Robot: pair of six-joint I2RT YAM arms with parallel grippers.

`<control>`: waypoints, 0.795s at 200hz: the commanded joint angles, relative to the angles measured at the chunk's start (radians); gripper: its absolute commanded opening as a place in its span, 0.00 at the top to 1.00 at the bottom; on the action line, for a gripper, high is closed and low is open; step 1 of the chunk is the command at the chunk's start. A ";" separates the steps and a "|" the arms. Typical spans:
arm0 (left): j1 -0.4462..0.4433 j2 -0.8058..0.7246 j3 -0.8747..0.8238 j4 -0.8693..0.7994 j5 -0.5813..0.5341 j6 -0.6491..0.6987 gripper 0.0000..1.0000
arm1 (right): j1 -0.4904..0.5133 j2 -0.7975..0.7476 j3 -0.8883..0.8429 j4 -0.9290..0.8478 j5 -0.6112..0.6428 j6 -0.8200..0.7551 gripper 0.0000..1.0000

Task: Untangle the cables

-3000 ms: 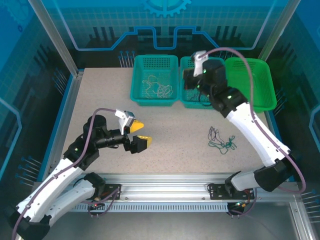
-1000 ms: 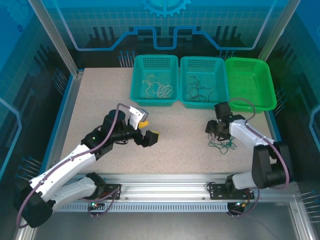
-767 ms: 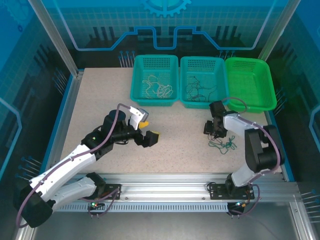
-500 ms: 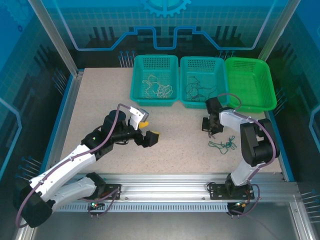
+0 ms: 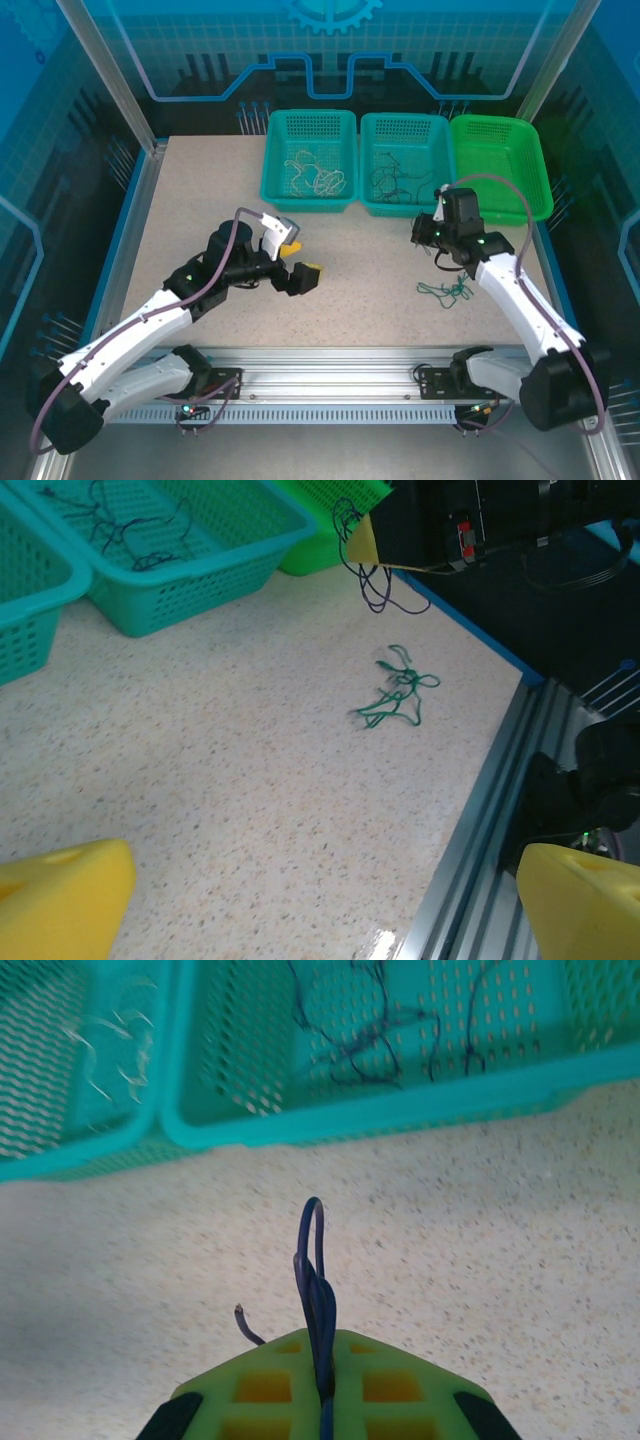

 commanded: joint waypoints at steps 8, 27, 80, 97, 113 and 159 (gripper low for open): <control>-0.014 -0.015 0.013 0.082 0.054 -0.030 0.01 | 0.010 -0.071 0.055 0.096 0.047 0.039 1.00; -0.017 -0.016 0.019 0.074 0.041 -0.030 0.01 | 0.000 -0.025 0.106 0.156 0.087 0.015 1.00; -0.020 -0.063 0.023 0.010 -0.002 -0.017 0.01 | -0.026 0.343 0.374 0.227 0.115 -0.061 1.00; -0.019 -0.079 0.022 -0.014 -0.028 -0.009 0.01 | -0.025 0.482 0.478 0.216 0.102 -0.070 1.00; -0.021 -0.085 0.028 -0.039 -0.061 -0.003 0.01 | -0.024 0.600 0.558 0.209 0.097 -0.070 1.00; -0.021 -0.094 0.037 -0.089 -0.105 0.014 0.01 | -0.024 0.902 0.870 0.040 0.105 -0.140 0.83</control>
